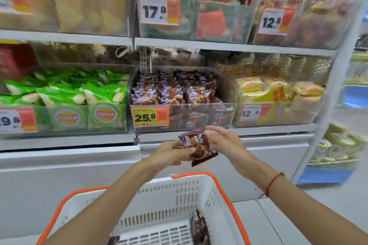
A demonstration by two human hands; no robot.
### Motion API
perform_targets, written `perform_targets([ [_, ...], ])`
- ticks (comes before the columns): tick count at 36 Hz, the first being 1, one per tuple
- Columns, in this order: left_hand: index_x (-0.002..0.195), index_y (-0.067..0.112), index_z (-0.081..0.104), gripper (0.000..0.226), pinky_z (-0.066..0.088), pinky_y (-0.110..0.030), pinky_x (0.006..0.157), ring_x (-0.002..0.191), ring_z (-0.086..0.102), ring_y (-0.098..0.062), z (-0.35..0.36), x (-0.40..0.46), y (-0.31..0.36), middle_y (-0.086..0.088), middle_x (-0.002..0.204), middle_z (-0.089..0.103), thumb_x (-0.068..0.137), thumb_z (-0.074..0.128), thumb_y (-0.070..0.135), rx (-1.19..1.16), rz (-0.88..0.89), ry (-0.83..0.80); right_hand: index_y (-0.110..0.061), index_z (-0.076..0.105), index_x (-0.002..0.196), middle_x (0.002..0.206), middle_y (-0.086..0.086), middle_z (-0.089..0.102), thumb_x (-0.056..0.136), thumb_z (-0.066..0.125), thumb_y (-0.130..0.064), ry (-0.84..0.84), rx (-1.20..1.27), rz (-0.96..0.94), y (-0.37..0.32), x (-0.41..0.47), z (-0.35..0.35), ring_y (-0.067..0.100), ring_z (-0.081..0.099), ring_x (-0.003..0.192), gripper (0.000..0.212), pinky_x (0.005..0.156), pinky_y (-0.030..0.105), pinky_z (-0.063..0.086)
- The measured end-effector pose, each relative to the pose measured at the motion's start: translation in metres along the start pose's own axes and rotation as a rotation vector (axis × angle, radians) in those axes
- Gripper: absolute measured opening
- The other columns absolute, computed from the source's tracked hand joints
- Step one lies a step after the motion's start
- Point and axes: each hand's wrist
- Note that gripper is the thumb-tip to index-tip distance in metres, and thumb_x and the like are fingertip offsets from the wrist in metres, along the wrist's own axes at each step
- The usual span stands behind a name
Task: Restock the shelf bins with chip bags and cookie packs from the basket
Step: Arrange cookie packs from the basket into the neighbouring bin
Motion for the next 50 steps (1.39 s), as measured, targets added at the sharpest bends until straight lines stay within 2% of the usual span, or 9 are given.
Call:
perform_targets([
  [10,0.100,0.027,0.066,0.019,0.050,-0.030,0.094,0.098,0.064,-0.007,0.009,0.006,0.038,0.010,0.099,0.071,0.083,0.072,0.032,-0.240,0.097,0.154,-0.026,0.060,0.103,0.104,0.000,0.069,0.085,0.070,-0.012,0.002,0.038,-0.081,-0.030,0.005,-0.016,0.013,0.065,0.099,0.024,0.082,0.025,0.052],
  [14,0.104,0.021,0.060,0.033,0.052,-0.017,0.071,0.082,0.063,0.000,0.000,0.022,0.062,0.014,0.087,0.064,0.077,0.078,0.015,-0.194,0.164,0.191,-0.031,0.062,0.101,0.105,-0.005,0.070,0.090,0.064,-0.011,-0.016,0.013,-0.182,-0.048,0.008,-0.025,0.010,0.064,0.101,0.023,0.078,0.020,0.049],
  [17,0.094,0.030,0.055,0.031,0.049,-0.012,0.062,0.077,0.060,0.004,-0.009,0.032,0.089,0.015,0.087,0.062,0.078,0.077,0.017,-0.084,0.183,0.115,-0.032,0.064,0.101,0.102,-0.004,0.071,0.093,0.060,-0.011,-0.017,0.004,-0.208,-0.059,0.017,-0.036,0.012,0.066,0.099,0.023,0.077,0.020,0.050],
  [21,0.112,0.026,0.062,0.038,0.052,-0.018,0.079,0.089,0.063,-0.007,-0.020,0.046,0.128,0.001,0.101,0.066,0.077,0.075,0.036,0.227,0.202,0.006,-0.035,0.066,0.097,0.095,-0.010,0.072,0.094,0.058,-0.010,-0.021,-0.058,-0.248,-0.077,0.032,-0.052,0.005,0.066,0.092,0.026,0.069,0.013,0.050],
  [26,0.097,0.024,0.071,0.022,0.047,-0.027,0.080,0.083,0.058,-0.009,-0.019,0.074,0.162,0.001,0.098,0.069,0.080,0.073,0.039,0.460,0.229,-0.023,-0.035,0.066,0.099,0.106,-0.008,0.070,0.094,0.057,-0.011,0.031,-0.141,-0.309,-0.092,0.059,-0.065,0.009,0.063,0.102,0.026,0.090,0.023,0.050],
  [31,0.098,0.019,0.067,0.020,0.048,-0.033,0.092,0.090,0.058,-0.012,-0.022,0.111,0.178,0.001,0.100,0.063,0.084,0.071,0.031,0.384,0.244,0.134,-0.020,0.050,0.133,0.127,0.000,0.057,0.095,0.056,-0.023,0.385,-0.511,-0.379,-0.089,0.105,-0.087,0.015,0.050,0.117,0.039,0.095,0.028,0.040],
  [37,0.133,0.006,0.050,0.054,0.039,-0.026,0.088,0.105,0.054,-0.017,-0.021,0.160,0.170,-0.006,0.124,0.059,0.088,0.067,0.031,0.319,0.281,0.301,-0.020,0.009,0.153,0.160,0.000,0.012,0.092,0.054,-0.036,0.288,-1.079,-0.292,-0.051,0.136,-0.092,0.020,0.002,0.148,0.077,0.119,0.043,0.006],
  [42,0.127,0.006,0.058,0.051,0.042,-0.038,0.104,0.118,0.056,-0.023,-0.012,0.190,0.170,-0.004,0.124,0.062,0.086,0.070,0.033,0.385,0.361,0.348,-0.022,0.003,0.152,0.160,-0.003,0.004,0.092,0.047,-0.022,0.289,-1.084,-0.347,-0.036,0.143,-0.094,0.015,-0.009,0.147,0.074,0.118,0.042,0.000],
  [50,0.138,0.011,0.046,0.064,0.039,-0.034,0.100,0.128,0.047,-0.026,-0.008,0.217,0.174,-0.009,0.142,0.048,0.086,0.067,0.041,0.840,0.250,0.349,-0.023,0.003,0.152,0.160,-0.005,0.004,0.091,0.046,-0.016,0.264,-1.040,-0.371,-0.036,0.146,-0.095,0.013,-0.011,0.146,0.075,0.117,0.040,-0.001],
])
Point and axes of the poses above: each hand's wrist, its own x-axis towards the middle knuckle, its own z-axis out of the palm, y = z × x
